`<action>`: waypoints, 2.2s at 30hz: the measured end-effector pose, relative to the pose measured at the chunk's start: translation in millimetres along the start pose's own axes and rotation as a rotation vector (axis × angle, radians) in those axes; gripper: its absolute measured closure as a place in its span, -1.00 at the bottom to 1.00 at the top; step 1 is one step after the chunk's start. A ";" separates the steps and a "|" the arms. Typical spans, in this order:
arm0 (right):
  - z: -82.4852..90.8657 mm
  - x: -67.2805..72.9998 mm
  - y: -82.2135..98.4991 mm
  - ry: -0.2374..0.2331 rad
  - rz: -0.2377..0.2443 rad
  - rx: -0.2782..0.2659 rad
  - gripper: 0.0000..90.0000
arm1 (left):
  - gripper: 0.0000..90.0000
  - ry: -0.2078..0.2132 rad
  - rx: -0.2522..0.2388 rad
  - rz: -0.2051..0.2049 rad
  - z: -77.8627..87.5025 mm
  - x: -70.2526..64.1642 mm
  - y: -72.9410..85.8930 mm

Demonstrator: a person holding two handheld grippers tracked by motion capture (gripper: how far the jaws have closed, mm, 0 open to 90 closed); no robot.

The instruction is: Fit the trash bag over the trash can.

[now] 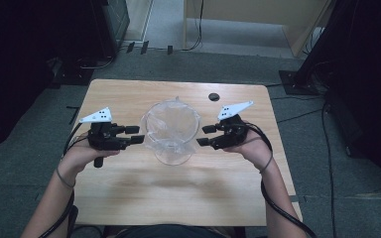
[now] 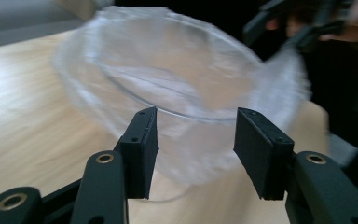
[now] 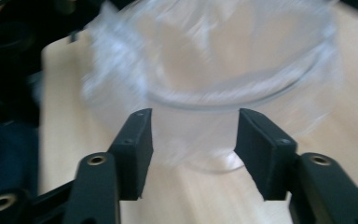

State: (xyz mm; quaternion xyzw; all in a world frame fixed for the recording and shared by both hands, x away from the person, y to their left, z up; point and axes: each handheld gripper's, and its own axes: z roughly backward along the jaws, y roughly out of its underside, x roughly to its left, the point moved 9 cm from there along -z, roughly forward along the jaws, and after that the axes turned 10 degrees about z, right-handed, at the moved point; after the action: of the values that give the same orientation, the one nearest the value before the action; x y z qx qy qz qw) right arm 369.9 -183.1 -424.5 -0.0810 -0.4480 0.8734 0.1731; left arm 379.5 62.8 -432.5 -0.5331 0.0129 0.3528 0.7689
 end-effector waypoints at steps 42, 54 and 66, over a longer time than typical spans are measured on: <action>-49.9 -0.1 28.4 0.061 -0.083 0.136 0.16 | -0.04 -0.052 0.078 -0.067 -32.1 9.2 31.0; -41.5 -1.4 22.1 0.035 -0.109 0.092 1.00 | 0.80 -0.085 0.090 -0.038 -29.1 11.8 27.8; -30.8 -14.3 19.9 0.097 -0.099 0.053 -0.08 | -0.07 -0.038 0.005 -0.029 -12.8 11.0 11.9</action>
State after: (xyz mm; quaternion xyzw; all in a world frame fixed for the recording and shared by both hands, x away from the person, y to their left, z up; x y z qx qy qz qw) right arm 387.7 -175.9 -458.9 -0.0963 -0.4191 0.8704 0.2399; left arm 385.8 60.2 -452.0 -0.5245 -0.0087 0.3517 0.7753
